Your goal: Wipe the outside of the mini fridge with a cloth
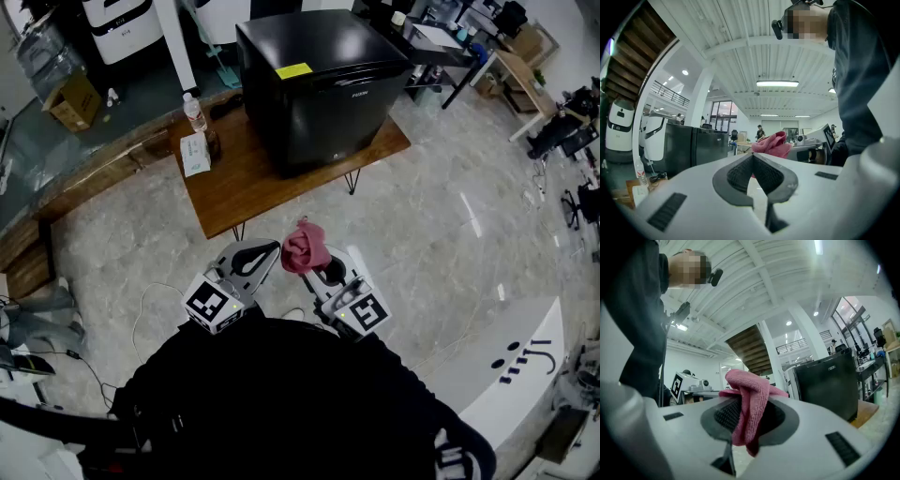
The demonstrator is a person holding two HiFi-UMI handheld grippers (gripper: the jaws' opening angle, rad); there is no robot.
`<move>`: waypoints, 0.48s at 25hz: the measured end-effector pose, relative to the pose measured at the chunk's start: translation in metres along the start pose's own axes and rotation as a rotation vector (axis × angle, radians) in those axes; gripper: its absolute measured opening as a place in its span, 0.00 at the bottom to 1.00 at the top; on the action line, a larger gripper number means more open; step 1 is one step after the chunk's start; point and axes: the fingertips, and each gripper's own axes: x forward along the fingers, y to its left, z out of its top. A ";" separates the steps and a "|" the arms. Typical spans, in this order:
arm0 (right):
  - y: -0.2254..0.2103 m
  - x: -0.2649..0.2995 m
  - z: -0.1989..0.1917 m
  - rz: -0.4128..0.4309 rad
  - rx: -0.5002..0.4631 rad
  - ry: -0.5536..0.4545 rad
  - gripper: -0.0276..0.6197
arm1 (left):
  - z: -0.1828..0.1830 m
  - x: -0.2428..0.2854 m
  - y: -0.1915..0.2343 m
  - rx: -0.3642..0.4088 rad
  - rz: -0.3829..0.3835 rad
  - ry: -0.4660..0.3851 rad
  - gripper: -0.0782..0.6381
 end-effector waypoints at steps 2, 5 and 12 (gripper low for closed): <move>-0.002 -0.002 0.002 0.002 -0.001 -0.001 0.17 | 0.000 0.004 -0.002 0.000 -0.001 0.001 0.11; -0.006 -0.005 0.001 -0.003 0.000 0.001 0.17 | -0.001 0.007 -0.004 -0.004 -0.004 -0.001 0.11; -0.010 -0.014 0.000 -0.011 0.000 0.005 0.17 | -0.002 0.012 -0.011 0.003 -0.003 0.004 0.11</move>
